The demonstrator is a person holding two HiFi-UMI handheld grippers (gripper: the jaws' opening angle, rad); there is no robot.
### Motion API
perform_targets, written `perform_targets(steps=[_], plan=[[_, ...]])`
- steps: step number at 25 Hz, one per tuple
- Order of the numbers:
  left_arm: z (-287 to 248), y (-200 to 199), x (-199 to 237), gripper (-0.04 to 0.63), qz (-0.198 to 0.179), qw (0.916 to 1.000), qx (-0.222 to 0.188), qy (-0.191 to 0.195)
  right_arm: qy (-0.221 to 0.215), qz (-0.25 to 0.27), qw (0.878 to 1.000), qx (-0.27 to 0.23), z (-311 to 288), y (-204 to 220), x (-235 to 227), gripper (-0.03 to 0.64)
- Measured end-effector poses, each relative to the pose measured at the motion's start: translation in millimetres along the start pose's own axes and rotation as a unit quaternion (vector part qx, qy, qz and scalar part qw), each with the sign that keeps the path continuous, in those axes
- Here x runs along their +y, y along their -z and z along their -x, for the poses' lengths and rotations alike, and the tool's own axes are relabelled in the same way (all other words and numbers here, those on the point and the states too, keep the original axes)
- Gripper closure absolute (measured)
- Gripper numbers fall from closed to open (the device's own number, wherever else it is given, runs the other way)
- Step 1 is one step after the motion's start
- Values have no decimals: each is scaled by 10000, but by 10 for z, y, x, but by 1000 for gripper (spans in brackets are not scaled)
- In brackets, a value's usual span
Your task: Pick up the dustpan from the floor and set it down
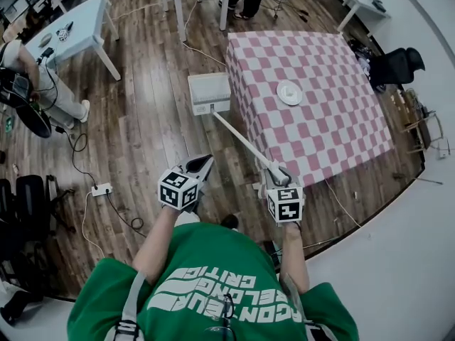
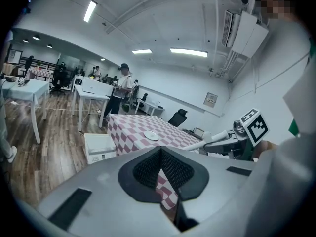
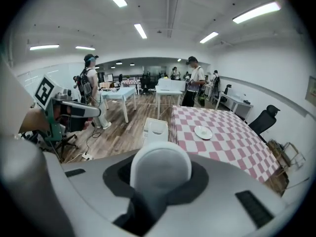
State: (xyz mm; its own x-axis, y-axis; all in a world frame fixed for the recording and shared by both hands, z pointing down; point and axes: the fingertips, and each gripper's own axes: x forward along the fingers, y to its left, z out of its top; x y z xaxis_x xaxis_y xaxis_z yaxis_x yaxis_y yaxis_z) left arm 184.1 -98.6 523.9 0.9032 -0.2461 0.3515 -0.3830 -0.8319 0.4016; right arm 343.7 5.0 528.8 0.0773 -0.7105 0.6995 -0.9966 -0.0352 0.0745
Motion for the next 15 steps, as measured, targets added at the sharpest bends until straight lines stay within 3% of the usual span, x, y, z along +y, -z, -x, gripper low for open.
perform_targets(steps=[9,15], plan=[[36,-175,33,601,-273,9995,-143,-119,122,40,9992,-385,110,-357,-81,512],[104,-199,14,600,-113,9996,-247,-94,146,123,9992,-347,116,-321,-57,511]])
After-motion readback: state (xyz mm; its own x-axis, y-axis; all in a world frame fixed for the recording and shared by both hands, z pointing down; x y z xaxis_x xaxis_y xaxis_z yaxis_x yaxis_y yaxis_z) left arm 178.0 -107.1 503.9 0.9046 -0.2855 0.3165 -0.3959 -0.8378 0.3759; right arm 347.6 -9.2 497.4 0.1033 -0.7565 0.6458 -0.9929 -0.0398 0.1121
